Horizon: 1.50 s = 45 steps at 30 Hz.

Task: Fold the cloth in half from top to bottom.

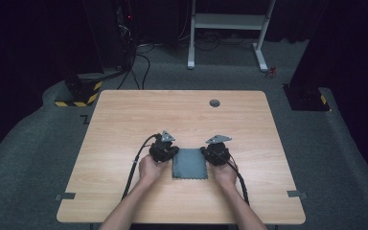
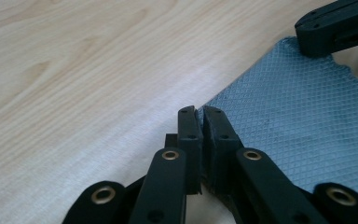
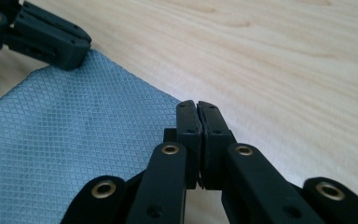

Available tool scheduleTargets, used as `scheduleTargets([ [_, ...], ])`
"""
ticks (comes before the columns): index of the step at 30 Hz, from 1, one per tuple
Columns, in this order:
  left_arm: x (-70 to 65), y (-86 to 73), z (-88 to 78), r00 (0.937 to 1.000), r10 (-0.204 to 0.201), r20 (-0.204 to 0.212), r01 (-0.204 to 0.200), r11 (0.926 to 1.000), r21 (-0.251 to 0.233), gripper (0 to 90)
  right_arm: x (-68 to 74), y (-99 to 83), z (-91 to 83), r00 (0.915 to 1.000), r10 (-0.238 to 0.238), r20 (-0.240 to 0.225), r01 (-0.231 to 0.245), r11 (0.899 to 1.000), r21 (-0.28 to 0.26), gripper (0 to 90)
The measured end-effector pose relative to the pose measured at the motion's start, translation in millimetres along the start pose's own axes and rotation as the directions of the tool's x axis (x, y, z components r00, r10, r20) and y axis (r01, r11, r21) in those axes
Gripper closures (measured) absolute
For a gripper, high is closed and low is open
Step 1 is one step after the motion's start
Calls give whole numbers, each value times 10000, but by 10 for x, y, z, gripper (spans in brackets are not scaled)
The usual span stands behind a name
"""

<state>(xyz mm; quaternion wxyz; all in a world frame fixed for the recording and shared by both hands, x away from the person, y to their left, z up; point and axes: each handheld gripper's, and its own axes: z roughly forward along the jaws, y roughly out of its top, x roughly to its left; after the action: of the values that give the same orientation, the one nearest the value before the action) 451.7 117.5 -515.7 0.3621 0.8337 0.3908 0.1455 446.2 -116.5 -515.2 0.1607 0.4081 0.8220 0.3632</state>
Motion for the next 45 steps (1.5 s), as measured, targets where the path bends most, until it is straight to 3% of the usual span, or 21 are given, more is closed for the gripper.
scheduleTargets([
  [2,35,-7,6,9997,-257,-31,257,9996,-97,842,-4,24,49,9999,-87,112,87,10000,47,879],
  [4,44,-24,-15,9991,-423,-11,423,9991,-99,742,-9,19,79,9999,8,117,-9,10000,69,853],
  [5,38,-34,-31,9989,-471,86,472,9988,-96,685,-21,17,71,9998,183,41,-183,9998,90,789],
  [7,-4,-76,-114,9996,-295,10,295,9994,-165,630,-35,9,39,9996,273,-6,-273,9996,23,744],
  [10,-38,-154,-191,9993,-358,-80,356,9991,-215,598,-25,-14,-31,9998,212,-38,-212,9996,-179,725],
  [11,-36,-186,-188,9995,-190,-263,188,9998,-65,591,-17,-22,-40,9998,170,-54,-171,9997,-148,722],
  [15,-11,-216,-193,9992,-306,-246,303,9995,-127,547,-11,-83,-70,10000,0,76,1,9999,-108,704],
  [20,42,-245,-348,9940,-939,557,986,9912,-881,489,-58,-137,-219,9997,216,-77,-220,9983,-541,682],
  [23,68,-286,-455,9912,-1146,655,1216,9858,-1155,468,-91,-176,-335,9995,320,-35,-322,9972,-671,660],
  [32,217,-604,-832,9865,-1626,210,1637,9701,-1789,459,-247,-442,-648,9964,778,329,-744,9928,-942,629],
  [37,274,-768,-995,9861,-1613,-389,1517,9715,-1824,455,-293,-583,-774,9954,617,732,-552,9946,-874,616],
  [42,297,-937,-1090,9829,-1711,-680,1561,9703,-1847,452,-383,-747,-894,9917,871,945,-793,9933,-839,604],
  [45,295,-1017,-1101,9810,-1683,-969,1501,9737,-1713,445,-439,-813,-937,9890,1026,1065,-944,9924,-790,587],
])
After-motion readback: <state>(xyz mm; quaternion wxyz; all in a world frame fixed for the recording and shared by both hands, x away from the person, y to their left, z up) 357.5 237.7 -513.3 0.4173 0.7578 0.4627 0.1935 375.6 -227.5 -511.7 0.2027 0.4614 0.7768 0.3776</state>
